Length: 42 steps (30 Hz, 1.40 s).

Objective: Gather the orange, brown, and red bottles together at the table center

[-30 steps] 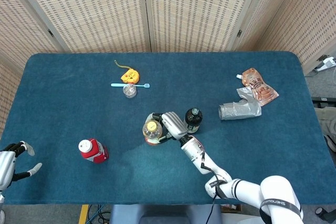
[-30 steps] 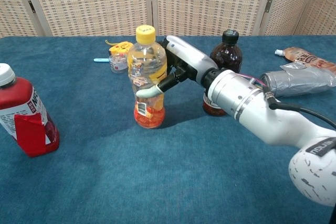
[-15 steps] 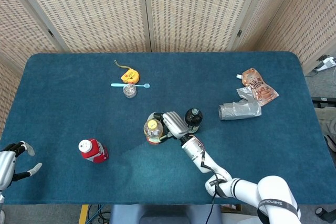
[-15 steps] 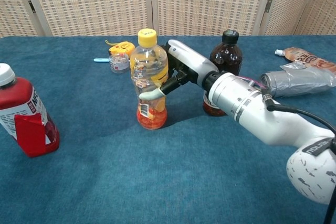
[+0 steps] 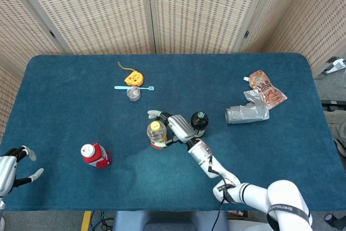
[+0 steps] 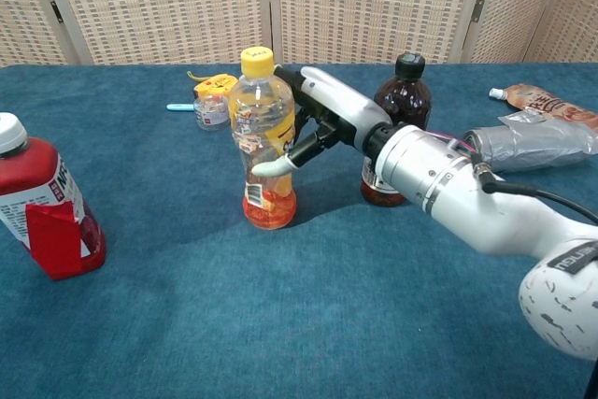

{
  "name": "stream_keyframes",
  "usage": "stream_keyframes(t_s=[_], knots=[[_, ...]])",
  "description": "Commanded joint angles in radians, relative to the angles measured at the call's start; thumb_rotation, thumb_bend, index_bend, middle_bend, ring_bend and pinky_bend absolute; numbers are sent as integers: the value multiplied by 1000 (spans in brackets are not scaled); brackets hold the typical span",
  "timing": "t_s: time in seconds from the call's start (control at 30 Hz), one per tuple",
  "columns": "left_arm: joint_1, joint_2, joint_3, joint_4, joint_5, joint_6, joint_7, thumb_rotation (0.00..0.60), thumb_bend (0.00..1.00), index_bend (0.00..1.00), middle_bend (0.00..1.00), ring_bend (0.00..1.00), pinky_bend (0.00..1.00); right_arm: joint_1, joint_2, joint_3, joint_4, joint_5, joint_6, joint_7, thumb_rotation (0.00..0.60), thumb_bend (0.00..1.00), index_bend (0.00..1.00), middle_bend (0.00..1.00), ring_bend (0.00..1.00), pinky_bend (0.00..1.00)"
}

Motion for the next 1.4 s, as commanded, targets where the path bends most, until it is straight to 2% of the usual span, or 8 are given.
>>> stream_keyframes(t_s=[0.03, 0.33, 0.53, 0.97, 1.4], knots=[[0, -1, 1, 0, 0, -1, 1, 600, 135, 549, 454, 412, 611, -3, 14, 0, -21, 0, 6, -11, 600, 0, 139, 228, 242, 427], [-2, -5, 3, 2, 5, -2, 12, 600, 134, 549, 454, 411, 611, -17, 77, 7, -138, 2, 30, -72, 600, 0, 109, 203, 211, 387], [-2, -9, 5, 3, 7, -1, 20, 600, 135, 549, 454, 411, 611, -32, 138, 17, -258, 22, 33, -171, 600, 0, 110, 199, 200, 371], [-4, -9, 5, 0, 10, -2, 26, 600, 135, 549, 454, 411, 611, -57, 284, 41, -541, 98, 11, -453, 600, 0, 109, 190, 191, 360], [-7, -14, 6, -4, 12, -4, 39, 600, 135, 549, 454, 411, 611, -84, 508, 45, -846, 246, -19, -811, 600, 0, 110, 193, 191, 360]])
